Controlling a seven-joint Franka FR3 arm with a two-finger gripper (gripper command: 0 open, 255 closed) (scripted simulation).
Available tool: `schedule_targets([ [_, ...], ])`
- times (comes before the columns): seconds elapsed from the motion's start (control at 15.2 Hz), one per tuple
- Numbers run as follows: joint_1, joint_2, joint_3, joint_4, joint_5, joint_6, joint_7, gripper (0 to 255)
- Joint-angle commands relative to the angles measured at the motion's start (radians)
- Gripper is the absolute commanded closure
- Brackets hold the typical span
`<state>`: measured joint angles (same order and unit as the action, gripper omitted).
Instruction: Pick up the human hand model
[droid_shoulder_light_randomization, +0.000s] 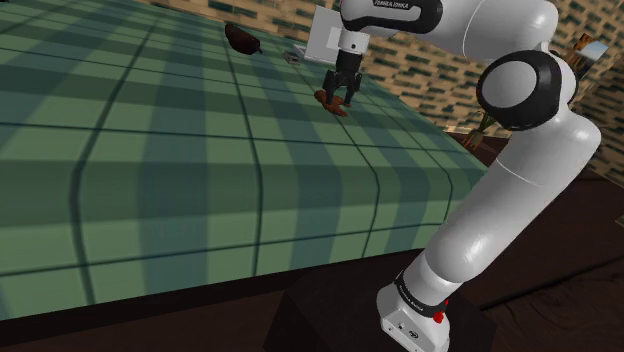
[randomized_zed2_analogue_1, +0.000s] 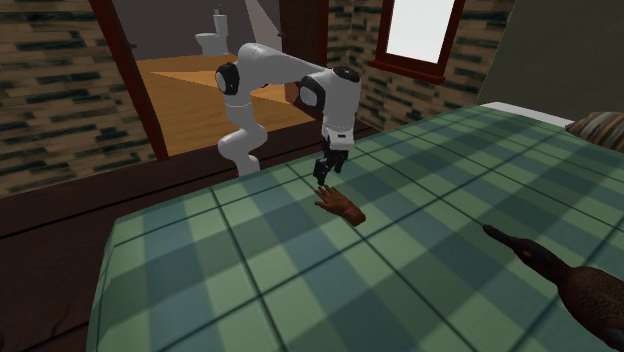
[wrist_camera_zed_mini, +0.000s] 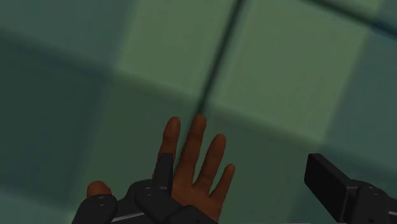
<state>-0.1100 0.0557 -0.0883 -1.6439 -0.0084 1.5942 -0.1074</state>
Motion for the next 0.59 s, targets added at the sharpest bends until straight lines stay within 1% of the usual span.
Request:
schedule_targets([
  [0.0, -0.011, 0.080, -0.010, 0.106, 0.008, -0.025, -0.007, 0],
  [0.26, -0.042, 0.267, -0.026, 0.374, 0.033, -0.104, -0.021, 0],
  [0.4, -0.063, 0.380, -0.032, 0.549, 0.048, -0.165, -0.026, 0],
  [0.46, -0.076, 0.448, -0.034, 0.658, 0.056, -0.206, -0.027, 0],
  [0.53, -0.080, 0.464, -0.033, 0.685, 0.058, -0.216, -0.027, 0],
])
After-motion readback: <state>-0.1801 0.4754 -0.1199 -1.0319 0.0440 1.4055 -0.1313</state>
